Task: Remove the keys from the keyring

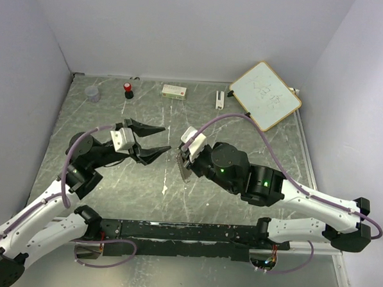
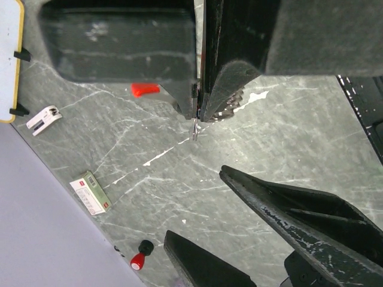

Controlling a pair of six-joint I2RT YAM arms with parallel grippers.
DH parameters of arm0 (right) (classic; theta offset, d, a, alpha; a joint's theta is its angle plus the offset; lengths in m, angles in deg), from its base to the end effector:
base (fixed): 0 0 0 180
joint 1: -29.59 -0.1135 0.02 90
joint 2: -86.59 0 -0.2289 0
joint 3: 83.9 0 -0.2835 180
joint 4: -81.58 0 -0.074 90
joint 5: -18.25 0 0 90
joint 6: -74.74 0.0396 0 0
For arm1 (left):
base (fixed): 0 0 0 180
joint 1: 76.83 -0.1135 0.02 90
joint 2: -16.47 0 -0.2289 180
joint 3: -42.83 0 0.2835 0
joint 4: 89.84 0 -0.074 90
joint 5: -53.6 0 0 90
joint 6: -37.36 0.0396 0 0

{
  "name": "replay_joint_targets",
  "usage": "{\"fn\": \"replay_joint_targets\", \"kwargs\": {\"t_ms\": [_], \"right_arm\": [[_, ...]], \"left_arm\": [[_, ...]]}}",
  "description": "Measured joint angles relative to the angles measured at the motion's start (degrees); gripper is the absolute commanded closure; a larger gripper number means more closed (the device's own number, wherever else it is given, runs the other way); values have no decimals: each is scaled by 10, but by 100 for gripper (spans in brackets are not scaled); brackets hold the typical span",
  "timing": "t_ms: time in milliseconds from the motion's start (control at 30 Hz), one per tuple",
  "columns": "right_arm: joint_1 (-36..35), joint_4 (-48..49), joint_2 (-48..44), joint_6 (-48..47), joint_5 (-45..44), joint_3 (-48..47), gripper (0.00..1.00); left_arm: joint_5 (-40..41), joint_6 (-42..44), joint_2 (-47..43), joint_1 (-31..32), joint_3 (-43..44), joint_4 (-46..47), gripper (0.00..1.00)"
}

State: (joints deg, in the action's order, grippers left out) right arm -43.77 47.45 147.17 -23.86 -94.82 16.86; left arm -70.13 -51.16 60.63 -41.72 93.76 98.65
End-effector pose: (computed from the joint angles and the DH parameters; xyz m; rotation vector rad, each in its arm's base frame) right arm 0.0958 0.2663 0.3741 -0.9791 1.5576 0.4274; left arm 0.1841 -0.1563 0.3345 0.9018 1.0769 -0.8734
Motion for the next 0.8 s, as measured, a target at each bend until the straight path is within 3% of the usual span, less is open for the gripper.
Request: {"fn": "replay_joint_targets", "kwargs": {"t_ms": [133, 267, 400, 533, 800], "right_arm": [[0, -3, 0, 2, 7, 0, 100], [0, -3, 0, 3, 11, 0, 100], [0, -3, 0, 5, 17, 0, 100], [0, -3, 0, 7, 23, 0, 100], [0, -3, 1, 7, 31, 0, 100]], "left_arm": [[-27, 16, -7, 0, -4, 9, 34], [-55, 17, -6, 0, -13, 31, 45], [-77, 17, 12, 0, -14, 47, 49], [-93, 14, 28, 0, -14, 56, 62], [-105, 14, 34, 0, -17, 74, 59]]}}
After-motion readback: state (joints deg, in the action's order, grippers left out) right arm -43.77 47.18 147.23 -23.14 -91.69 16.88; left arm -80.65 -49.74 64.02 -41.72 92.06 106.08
